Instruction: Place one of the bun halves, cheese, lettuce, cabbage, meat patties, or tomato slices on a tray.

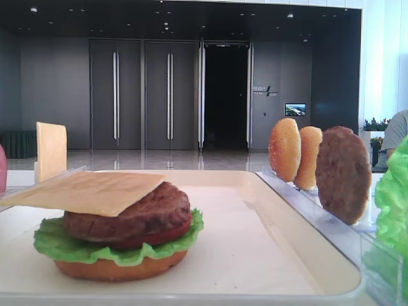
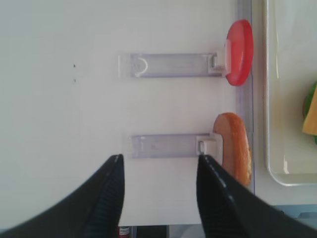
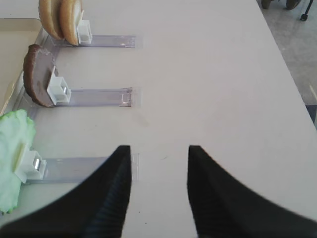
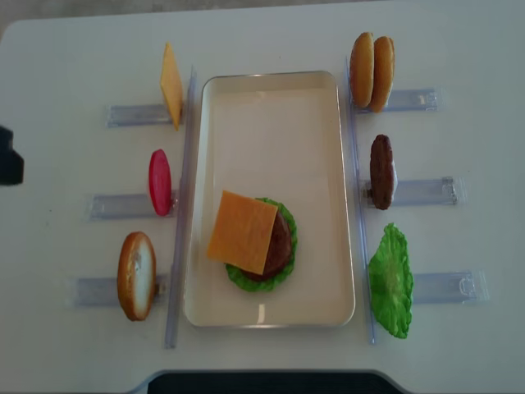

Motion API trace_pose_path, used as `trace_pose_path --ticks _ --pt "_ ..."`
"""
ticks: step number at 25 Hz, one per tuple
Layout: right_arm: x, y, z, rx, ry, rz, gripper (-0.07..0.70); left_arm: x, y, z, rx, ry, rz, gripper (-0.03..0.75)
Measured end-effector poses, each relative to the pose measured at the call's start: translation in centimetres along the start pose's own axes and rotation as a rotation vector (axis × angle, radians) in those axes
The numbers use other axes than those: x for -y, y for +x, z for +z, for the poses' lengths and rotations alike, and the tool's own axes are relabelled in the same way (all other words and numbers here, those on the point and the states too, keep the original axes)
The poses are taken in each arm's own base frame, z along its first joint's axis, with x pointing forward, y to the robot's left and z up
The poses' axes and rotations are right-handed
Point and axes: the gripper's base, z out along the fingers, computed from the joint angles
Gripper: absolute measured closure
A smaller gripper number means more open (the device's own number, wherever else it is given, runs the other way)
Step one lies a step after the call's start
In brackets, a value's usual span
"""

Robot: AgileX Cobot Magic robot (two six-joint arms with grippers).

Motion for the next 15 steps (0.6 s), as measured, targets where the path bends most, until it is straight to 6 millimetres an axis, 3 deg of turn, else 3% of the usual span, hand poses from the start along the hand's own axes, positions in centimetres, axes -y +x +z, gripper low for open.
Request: trace_pose_path --ticks 11,15 --pt "0.0 0.0 0.0 0.0 0.0 0.0 0.338 1.3 10.6 -0.8 0.167 0.006 0.02 0.356" --pt "0.0 0.0 0.0 0.0 0.0 0.0 0.338 1.5 13.2 -0.4 0.303 -0.008 0.023 0.356"
